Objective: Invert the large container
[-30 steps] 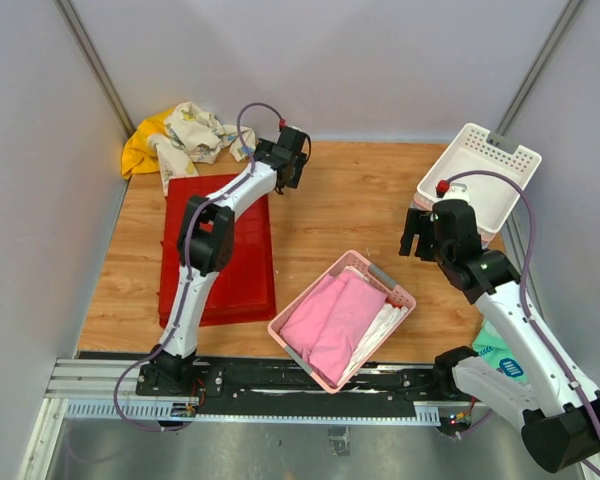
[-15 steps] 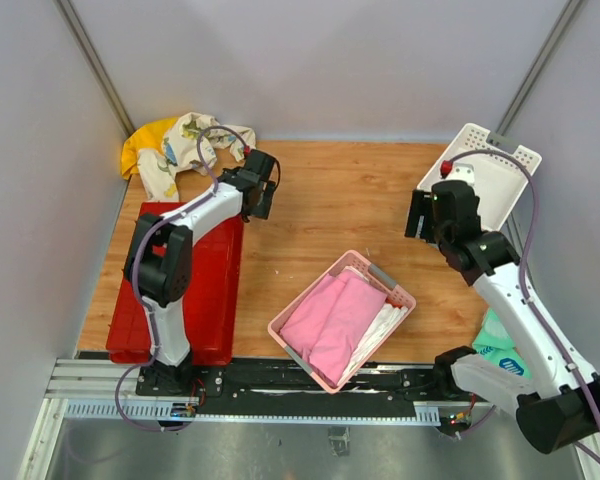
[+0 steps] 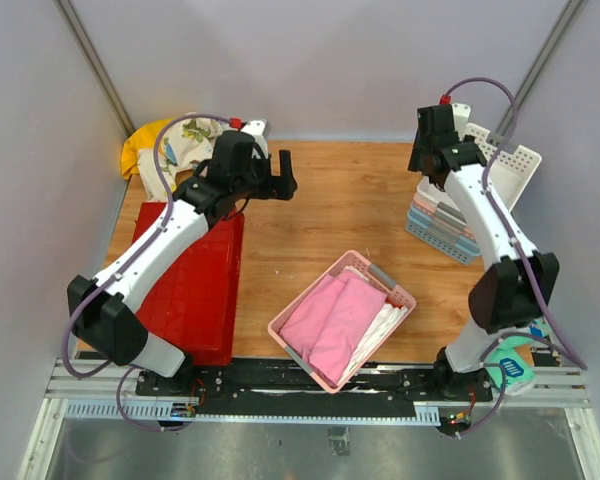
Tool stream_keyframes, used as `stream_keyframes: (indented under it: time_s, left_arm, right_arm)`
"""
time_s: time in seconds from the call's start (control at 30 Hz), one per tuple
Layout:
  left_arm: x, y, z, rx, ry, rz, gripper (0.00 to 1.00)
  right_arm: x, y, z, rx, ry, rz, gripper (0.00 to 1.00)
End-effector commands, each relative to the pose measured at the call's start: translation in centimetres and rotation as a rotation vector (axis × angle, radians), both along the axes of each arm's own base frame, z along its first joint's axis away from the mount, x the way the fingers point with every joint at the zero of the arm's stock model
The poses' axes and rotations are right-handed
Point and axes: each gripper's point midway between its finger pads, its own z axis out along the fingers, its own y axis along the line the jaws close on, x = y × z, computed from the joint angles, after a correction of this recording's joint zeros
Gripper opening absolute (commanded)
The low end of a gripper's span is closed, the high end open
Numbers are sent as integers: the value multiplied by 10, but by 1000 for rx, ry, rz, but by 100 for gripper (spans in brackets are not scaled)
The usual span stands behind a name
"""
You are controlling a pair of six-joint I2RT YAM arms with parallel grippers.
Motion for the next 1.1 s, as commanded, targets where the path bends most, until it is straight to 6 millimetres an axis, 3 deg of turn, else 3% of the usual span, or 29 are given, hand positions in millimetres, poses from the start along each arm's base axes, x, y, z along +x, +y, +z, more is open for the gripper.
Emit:
stream_keyframes:
  time_s: [0.0,0.13,0.27,0.43,0.57,0.77,0.87,1.07]
  left_arm:
    - [-39,-38,-26,-111,101,-132,99]
    - [-54,-35,-37,-123,120,-124,99]
    - [-62,-31,-41,-134,118,-125,99]
    - [-62,-29,-40,-121,104,-124,99]
    - [-58,-30,-43,-102,105,-131,99]
    - [-54,-35,-45,-105,106,-144,99]
    - [-53,-34,-42,-107,97,-143,99]
    - [-49,-15,-28,-65,45,-64,99]
  right_arm:
    - [19,-17,-14,24,77,-113,67]
    - [34,-18,-41,82,130,-141,54]
    - [40,-15,-48,108,129,-124,39]
    - [32,-15,-35,116,97,-102,2]
    - [16,-29,4,53,12,-107,1]
    - [-6,-31,61,44,-124,-46,1]
    - [-13,-18,91,87,-208,48,1]
    - [-31,45,166,247,-440,384,1]
